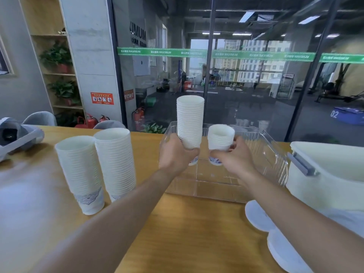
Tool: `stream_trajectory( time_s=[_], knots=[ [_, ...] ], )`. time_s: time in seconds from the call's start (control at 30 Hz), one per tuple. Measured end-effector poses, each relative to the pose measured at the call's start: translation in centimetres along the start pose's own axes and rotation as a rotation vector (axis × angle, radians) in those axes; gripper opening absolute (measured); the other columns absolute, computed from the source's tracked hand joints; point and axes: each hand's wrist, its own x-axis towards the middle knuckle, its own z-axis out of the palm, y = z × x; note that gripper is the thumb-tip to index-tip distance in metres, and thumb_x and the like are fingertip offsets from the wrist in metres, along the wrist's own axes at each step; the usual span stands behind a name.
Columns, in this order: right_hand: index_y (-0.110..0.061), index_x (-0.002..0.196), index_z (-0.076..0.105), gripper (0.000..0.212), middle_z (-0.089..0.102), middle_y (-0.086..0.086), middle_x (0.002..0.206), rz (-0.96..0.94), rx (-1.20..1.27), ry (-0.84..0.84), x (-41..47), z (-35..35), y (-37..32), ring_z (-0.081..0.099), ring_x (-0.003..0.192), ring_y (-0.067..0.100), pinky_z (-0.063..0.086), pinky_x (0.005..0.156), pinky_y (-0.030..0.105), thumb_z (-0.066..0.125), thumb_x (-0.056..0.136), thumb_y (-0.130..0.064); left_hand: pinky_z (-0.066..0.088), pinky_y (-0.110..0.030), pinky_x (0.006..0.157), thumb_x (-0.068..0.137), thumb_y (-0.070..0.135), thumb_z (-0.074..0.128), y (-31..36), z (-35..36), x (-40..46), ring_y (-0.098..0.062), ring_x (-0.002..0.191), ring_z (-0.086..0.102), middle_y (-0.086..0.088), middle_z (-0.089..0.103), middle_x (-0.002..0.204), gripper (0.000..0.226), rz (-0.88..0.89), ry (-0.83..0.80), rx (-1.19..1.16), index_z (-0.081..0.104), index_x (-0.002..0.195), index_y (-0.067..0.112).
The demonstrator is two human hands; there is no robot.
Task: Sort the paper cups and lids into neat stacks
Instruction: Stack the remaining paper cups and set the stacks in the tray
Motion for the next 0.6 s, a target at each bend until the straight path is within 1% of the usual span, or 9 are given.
stream_trajectory(
  time_s=[0.07, 0.17, 0.23, 0.3, 0.37, 0.43, 0.47, 0.53, 0.6],
  knots=[
    [-0.02, 0.124, 0.047, 0.065, 0.06, -0.001, 0.115, 0.053, -0.054, -0.033, 2.3, 0.6, 1.2, 0.059, 0.106, 0.022, 0.046, 0.076, 0.032, 0.089, 0.075, -0.013, 0.049, -0.032, 0.076, 0.08, 0.023, 0.083, -0.6, 1.4, 1.9, -0.022, 0.103, 0.06, 0.004, 0.06, 0.11, 0.064, -0.062, -0.009, -0.004, 0.047, 0.133, 0.015],
    [-0.018, 0.131, 0.05, 0.072, 0.064, 0.002, 0.12, 0.121, -0.095, -0.05, 4.9, 2.0, 2.8, 0.061, 0.109, 0.024, 0.047, 0.08, 0.034, 0.09, 0.071, -0.013, 0.048, -0.031, 0.073, 0.085, 0.012, 0.08, -1.9, 3.4, 4.0, -0.025, 0.102, 0.06, -0.001, 0.058, 0.109, 0.051, -0.14, -0.045, 0.015, 0.049, 0.126, 0.013],
    [-0.018, 0.129, 0.052, 0.07, 0.065, 0.002, 0.119, 0.146, -0.105, -0.056, 6.3, 2.7, 3.6, 0.061, 0.107, 0.023, 0.048, 0.076, 0.031, 0.09, 0.07, -0.015, 0.047, -0.031, 0.073, 0.086, 0.011, 0.079, -2.5, 4.4, 4.9, -0.028, 0.109, 0.064, -0.006, 0.063, 0.113, 0.046, -0.148, -0.044, 0.038, 0.055, 0.125, 0.01],
    [-0.019, 0.126, 0.051, 0.067, 0.063, 0.0, 0.114, 0.157, -0.118, -0.067, 7.4, 3.5, 4.0, 0.061, 0.103, 0.023, 0.047, 0.063, 0.027, 0.089, 0.071, -0.016, 0.046, -0.03, 0.078, 0.087, 0.009, 0.079, -2.9, 5.1, 5.6, -0.028, 0.116, 0.061, -0.007, 0.063, 0.12, 0.053, -0.154, -0.038, 0.045, 0.055, 0.134, 0.007],
    [-0.02, 0.127, 0.054, 0.069, 0.065, 0.001, 0.114, 0.162, -0.143, -0.081, 8.1, 4.1, 4.5, 0.063, 0.104, 0.024, 0.044, 0.057, 0.025, 0.09, 0.069, -0.019, 0.051, -0.036, 0.084, 0.085, 0.007, 0.079, -3.7, 5.6, 6.0, -0.029, 0.119, 0.06, -0.005, 0.062, 0.124, 0.055, -0.159, -0.026, 0.052, 0.056, 0.135, 0.009],
    [-0.019, 0.13, 0.052, 0.069, 0.064, 0.001, 0.116, 0.175, -0.174, -0.091, 8.3, 4.6, 4.9, 0.06, 0.101, 0.024, 0.043, 0.053, 0.023, 0.09, 0.072, -0.02, 0.055, -0.044, 0.093, 0.082, 0.007, 0.078, -4.3, 5.9, 6.2, -0.032, 0.122, 0.06, -0.008, 0.059, 0.13, 0.06, -0.177, -0.021, 0.061, 0.055, 0.136, 0.009],
    [-0.019, 0.131, 0.051, 0.068, 0.063, 0.002, 0.117, 0.178, -0.191, -0.098, 8.4, 4.8, 5.2, 0.059, 0.101, 0.025, 0.044, 0.056, 0.025, 0.089, 0.074, -0.021, 0.055, -0.046, 0.093, 0.082, 0.008, 0.077, -4.6, 6.0, 6.2, -0.032, 0.122, 0.059, -0.009, 0.056, 0.132, 0.062, -0.193, -0.023, 0.064, 0.05, 0.139, 0.007],
    [-0.016, 0.134, 0.048, 0.071, 0.063, 0.003, 0.121, 0.175, -0.217, -0.12, 8.6, 5.0, 5.6, 0.06, 0.106, 0.026, 0.045, 0.073, 0.03, 0.089, 0.076, -0.022, 0.054, -0.046, 0.093, 0.088, 0.011, 0.075, -4.8, 6.0, 6.2, -0.033, 0.122, 0.056, -0.011, 0.051, 0.134, 0.067, -0.233, -0.039, 0.074, 0.038, 0.143, 0.003],
    [-0.014, 0.137, 0.045, 0.073, 0.063, 0.007, 0.127, 0.185, -0.233, -0.125, 8.8, 5.1, 5.7, 0.061, 0.114, 0.029, 0.042, 0.078, 0.032, 0.088, 0.079, -0.025, 0.052, -0.044, 0.09, 0.092, 0.013, 0.074, -5.0, 6.1, 6.2, -0.034, 0.123, 0.056, -0.013, 0.05, 0.137, 0.066, -0.252, -0.048, 0.093, 0.034, 0.145, 0.002]
  ],
)
